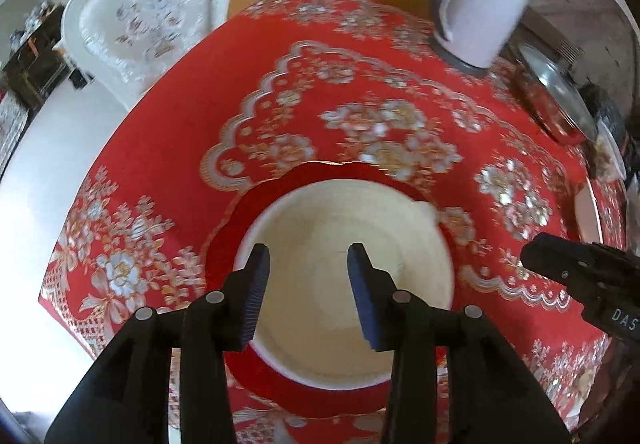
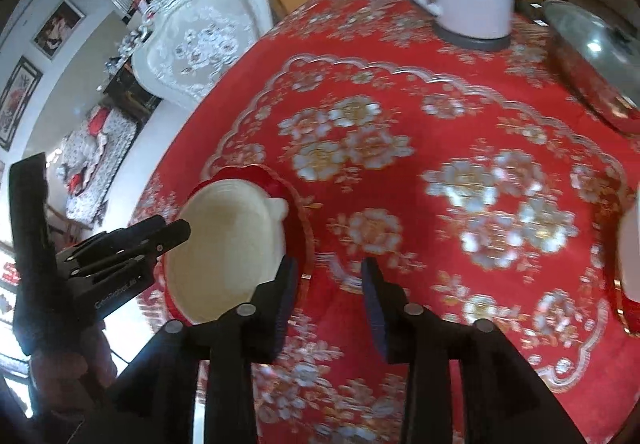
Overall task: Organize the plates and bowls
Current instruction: 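Lower the cream bowl onto the white plate and open the left tool, then move the left tool to the silver plate leaning on the red glass bowl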
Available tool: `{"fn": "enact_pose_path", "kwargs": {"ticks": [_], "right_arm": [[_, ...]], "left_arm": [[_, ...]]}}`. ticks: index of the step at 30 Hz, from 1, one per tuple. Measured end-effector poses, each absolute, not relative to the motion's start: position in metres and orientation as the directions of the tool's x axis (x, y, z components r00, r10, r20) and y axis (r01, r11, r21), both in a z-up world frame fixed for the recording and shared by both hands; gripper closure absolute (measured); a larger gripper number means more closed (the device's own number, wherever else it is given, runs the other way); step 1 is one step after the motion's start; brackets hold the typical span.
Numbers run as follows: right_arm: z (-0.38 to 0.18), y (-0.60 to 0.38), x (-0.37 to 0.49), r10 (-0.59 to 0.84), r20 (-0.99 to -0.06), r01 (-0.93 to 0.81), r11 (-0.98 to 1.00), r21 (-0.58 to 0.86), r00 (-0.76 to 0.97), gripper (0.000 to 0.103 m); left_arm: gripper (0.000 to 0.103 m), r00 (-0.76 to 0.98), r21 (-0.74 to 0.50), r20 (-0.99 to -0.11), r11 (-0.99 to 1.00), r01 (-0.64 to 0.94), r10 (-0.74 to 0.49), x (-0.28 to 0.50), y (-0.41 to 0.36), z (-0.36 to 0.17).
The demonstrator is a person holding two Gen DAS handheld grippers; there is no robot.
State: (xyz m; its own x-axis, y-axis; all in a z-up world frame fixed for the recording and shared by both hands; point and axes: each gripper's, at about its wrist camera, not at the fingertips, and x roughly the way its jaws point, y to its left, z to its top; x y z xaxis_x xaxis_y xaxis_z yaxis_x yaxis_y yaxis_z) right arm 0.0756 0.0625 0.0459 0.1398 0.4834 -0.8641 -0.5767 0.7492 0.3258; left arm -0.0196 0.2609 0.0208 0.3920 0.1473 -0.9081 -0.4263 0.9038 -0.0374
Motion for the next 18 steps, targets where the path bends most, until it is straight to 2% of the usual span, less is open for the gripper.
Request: {"fn": "enact_pose_path", "kwargs": {"ticks": [2, 4, 9, 18], "right_arm": [[0.046, 0.049, 0.079, 0.473, -0.866, -0.556, 0.769, 0.315, 0.164, 0.057], [0.045, 0.033, 0.082, 0.465, -0.866, -0.531, 0.788, 0.312, 0.182, 0.056], [0.042, -0.007, 0.089, 0.429, -0.874, -0.461, 0.838, 0.291, 0.229, 0.051], [0.035, -0.083, 0.101, 0.379, -0.88, -0.326, 0.902, 0.283, 0.285, 0.05]], "left_arm": [[0.062, 0.397, -0.038, -0.908, 0.915, -0.401, 0.136, -0.014, 0.247, 0.022], [0.052, 0.404, -0.038, -0.906, 0.925, -0.379, 0.128, -0.006, 0.231, 0.022], [0.052, 0.419, -0.027, -0.901, 0.952, -0.305, 0.109, 0.015, 0.186, 0.022], [0.052, 0.433, -0.016, -0.899, 0.986, -0.168, 0.06, 0.053, 0.112, 0.023]]}}
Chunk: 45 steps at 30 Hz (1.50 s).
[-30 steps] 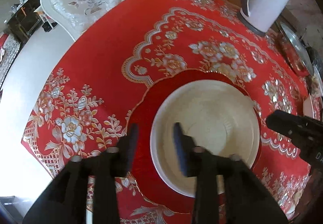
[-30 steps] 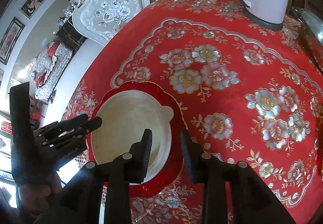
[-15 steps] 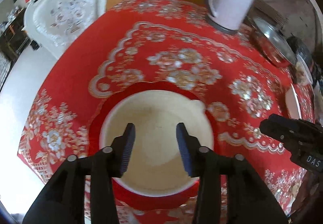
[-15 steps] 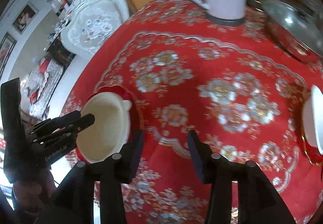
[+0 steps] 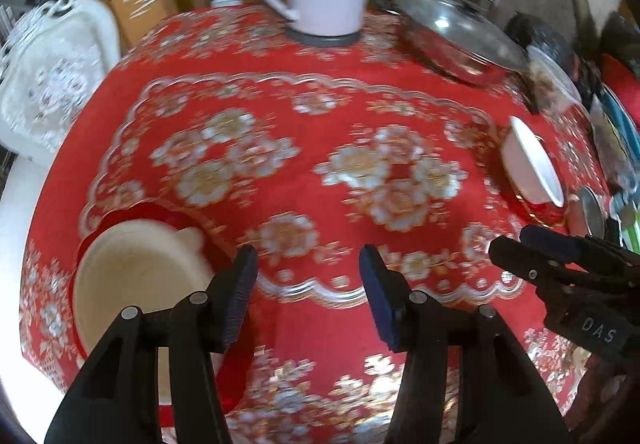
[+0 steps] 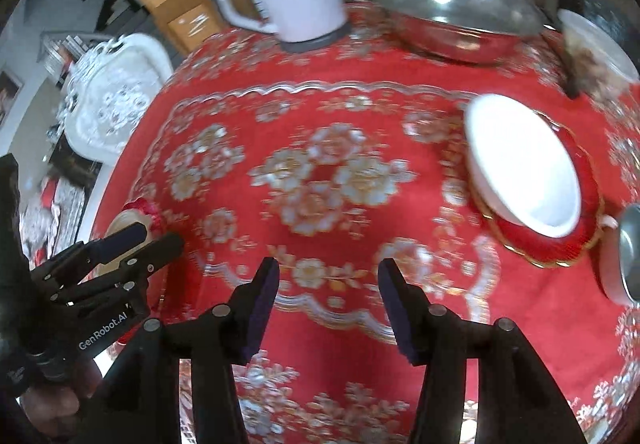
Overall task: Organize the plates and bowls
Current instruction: 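Move the left tool to the silver plate leaning on the red glass bowl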
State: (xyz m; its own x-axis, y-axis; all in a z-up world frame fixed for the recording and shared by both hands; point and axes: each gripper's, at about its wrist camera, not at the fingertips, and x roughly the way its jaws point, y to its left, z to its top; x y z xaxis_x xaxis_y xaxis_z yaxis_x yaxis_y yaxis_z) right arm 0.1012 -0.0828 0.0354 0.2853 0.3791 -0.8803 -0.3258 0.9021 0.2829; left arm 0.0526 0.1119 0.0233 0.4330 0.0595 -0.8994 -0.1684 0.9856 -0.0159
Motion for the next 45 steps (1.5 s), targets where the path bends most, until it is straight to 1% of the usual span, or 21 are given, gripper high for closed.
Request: {"fn": "enact_pose_path", "kwargs": {"ticks": [8, 14, 27, 35, 37, 41, 45], "right_arm": [[0.028, -0.137, 0.103, 0.354, -0.887, -0.233, 0.927, 0.293, 0.295, 0.049], [0.022, -0.181, 0.1, 0.335, -0.891, -0.161, 0.941, 0.299, 0.306, 0.049], [0.011, -0.268, 0.09, 0.306, -0.896, -0.008, 0.947, 0.321, 0.322, 0.049], [0.013, -0.282, 0.094, 0.33, -0.885, 0.015, 0.935, 0.355, 0.328, 0.049], [0.013, -0.281, 0.097, 0.343, -0.88, 0.014, 0.93, 0.368, 0.328, 0.049], [0.016, -0.281, 0.107, 0.388, -0.86, 0.022, 0.908, 0.418, 0.332, 0.049], [0.021, -0.282, 0.12, 0.399, -0.849, 0.033, 0.899, 0.436, 0.347, 0.049]], "left_arm": [[0.052, 0.447, -0.006, -0.894, 0.998, -0.069, 0.026, 0.078, 0.056, 0.028], [0.052, 0.432, -0.013, -0.902, 1.0, -0.023, -0.002, 0.09, 0.024, 0.023], [0.052, 0.382, -0.065, -0.922, 0.998, 0.019, -0.067, 0.101, -0.026, 0.013], [0.051, 0.388, -0.088, -0.918, 0.996, 0.018, -0.088, 0.113, -0.039, 0.024], [0.044, 0.387, -0.092, -0.918, 0.996, 0.014, -0.09, 0.117, -0.041, 0.025], [0.044, 0.393, -0.1, -0.915, 0.995, 0.009, -0.096, 0.126, -0.044, 0.027], [0.044, 0.389, -0.099, -0.916, 0.995, 0.009, -0.095, 0.14, -0.047, 0.027]]}}
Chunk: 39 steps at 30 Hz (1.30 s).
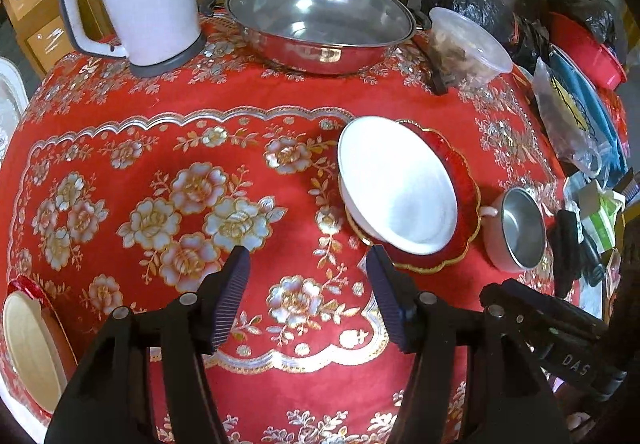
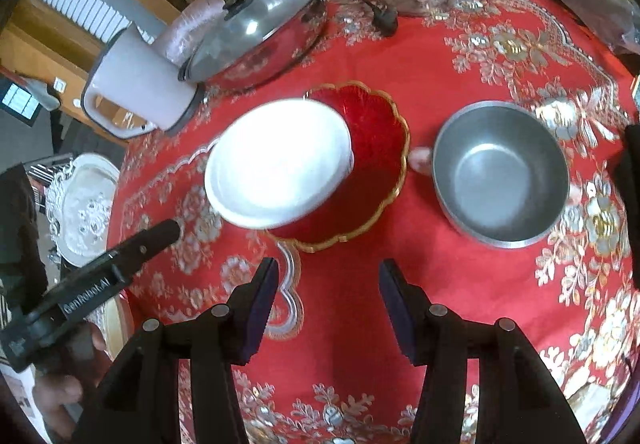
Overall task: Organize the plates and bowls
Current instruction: 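Move the left tool to the silver plate leaning on the red glass bowl, then close the left tool on the silver plate rim and lift it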
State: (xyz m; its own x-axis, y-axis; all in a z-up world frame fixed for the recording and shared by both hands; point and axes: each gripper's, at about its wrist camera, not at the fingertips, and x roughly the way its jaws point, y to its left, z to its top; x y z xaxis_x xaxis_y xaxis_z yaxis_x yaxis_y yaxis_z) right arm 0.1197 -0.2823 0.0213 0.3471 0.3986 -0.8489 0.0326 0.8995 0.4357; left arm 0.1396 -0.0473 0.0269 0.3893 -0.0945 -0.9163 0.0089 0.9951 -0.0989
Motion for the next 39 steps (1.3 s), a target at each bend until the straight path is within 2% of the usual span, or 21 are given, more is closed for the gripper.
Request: {"fn": "enact_pose_path", "kwargs": {"ticks": [16, 35, 39], "right_arm": [[0.002, -0.274, 0.189, 0.434, -0.845, 0.085, 0.873, 0.48, 0.313, 0.049], [-0.028, -0.274, 0.207, 0.476, -0.833, 0.115, 0.845, 0.522, 0.28, 0.05], [-0.03, -0.273, 0.207, 0.485, -0.83, 0.108, 0.843, 0.527, 0.275, 0.062]], "left_arm": [[0.044, 0.354, -0.081, -0.932, 0.997, 0.009, -0.08, 0.189, -0.063, 0.012], [0.044, 0.29, -0.095, -0.952, 0.995, 0.01, -0.094, 0.218, -0.073, -0.017], [0.044, 0.28, -0.097, -0.955, 0.995, 0.004, -0.094, 0.22, -0.072, -0.022]]}}
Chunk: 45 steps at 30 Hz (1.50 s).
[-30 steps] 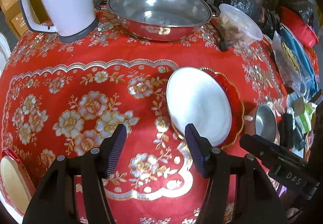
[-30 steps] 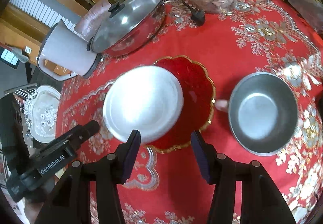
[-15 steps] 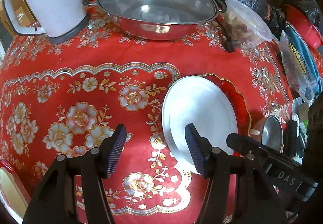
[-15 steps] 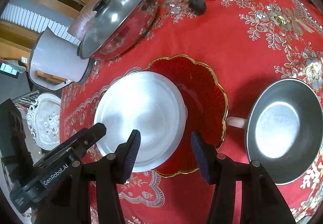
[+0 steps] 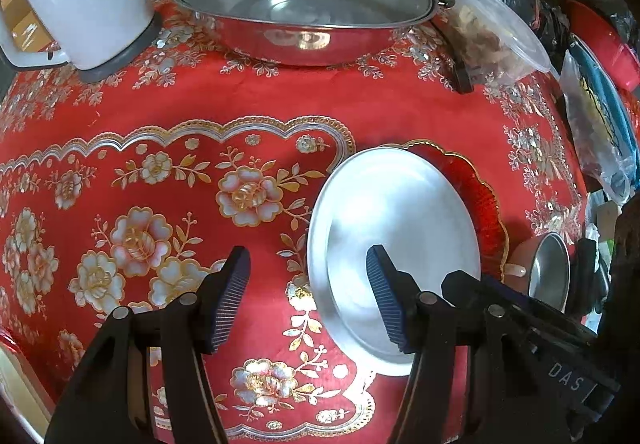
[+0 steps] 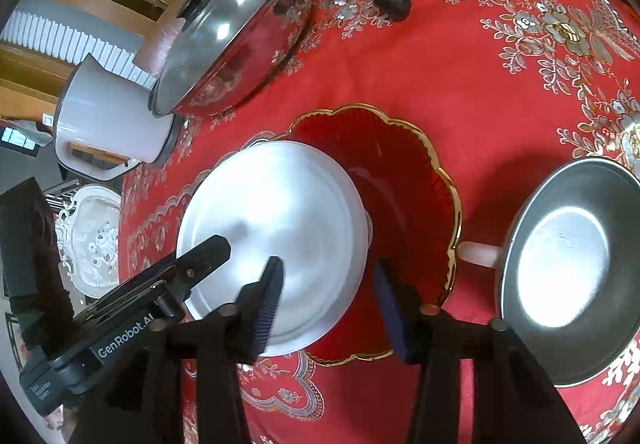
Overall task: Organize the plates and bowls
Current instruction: 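Close the left tool on the silver plate rim and lift it, then carry the silver plate to the stack and lower it onto the cream bowl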
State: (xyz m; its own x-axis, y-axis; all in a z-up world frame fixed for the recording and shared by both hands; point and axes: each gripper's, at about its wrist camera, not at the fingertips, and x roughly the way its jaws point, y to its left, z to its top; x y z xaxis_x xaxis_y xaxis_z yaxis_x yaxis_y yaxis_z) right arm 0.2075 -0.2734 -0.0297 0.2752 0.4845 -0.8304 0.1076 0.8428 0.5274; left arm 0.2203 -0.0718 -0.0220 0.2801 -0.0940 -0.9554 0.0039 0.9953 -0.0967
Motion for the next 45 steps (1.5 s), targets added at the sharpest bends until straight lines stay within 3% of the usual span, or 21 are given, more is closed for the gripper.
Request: {"fn": "enact_pose_path", "kwargs": {"ticks": [7, 8, 10, 14, 19, 45], "right_arm": [[-0.028, -0.277, 0.207, 0.469, -0.83, 0.102, 0.849, 0.518, 0.302, 0.08], [-0.029, -0.278, 0.207, 0.47, -0.829, 0.104, 0.849, 0.519, 0.303, 0.082], [-0.029, -0.279, 0.207, 0.469, -0.829, 0.106, 0.848, 0.519, 0.304, 0.085], [-0.028, -0.279, 0.206, 0.462, -0.833, 0.1, 0.854, 0.51, 0.306, 0.091], [-0.024, -0.276, 0.206, 0.455, -0.836, 0.076, 0.864, 0.499, 0.308, 0.091], [0.03, -0.225, 0.157, 0.464, -0.826, -0.083, 0.882, 0.464, 0.319, 0.092]], "left_arm": [[0.045, 0.28, -0.083, -0.956, 0.996, 0.022, -0.085, 0.223, -0.075, -0.027], [0.048, 0.279, -0.077, -0.957, 0.997, 0.029, -0.082, 0.223, -0.077, -0.027], [0.067, 0.274, -0.067, -0.959, 0.997, 0.04, -0.075, 0.223, -0.079, -0.029], [0.077, 0.266, -0.055, -0.962, 0.997, 0.053, -0.068, 0.221, -0.081, -0.032], [0.09, 0.28, -0.029, -0.959, 0.998, 0.058, -0.044, 0.219, -0.082, -0.03], [0.091, 0.355, -0.064, -0.933, 0.997, -0.03, -0.05, 0.153, -0.029, 0.01]]}}
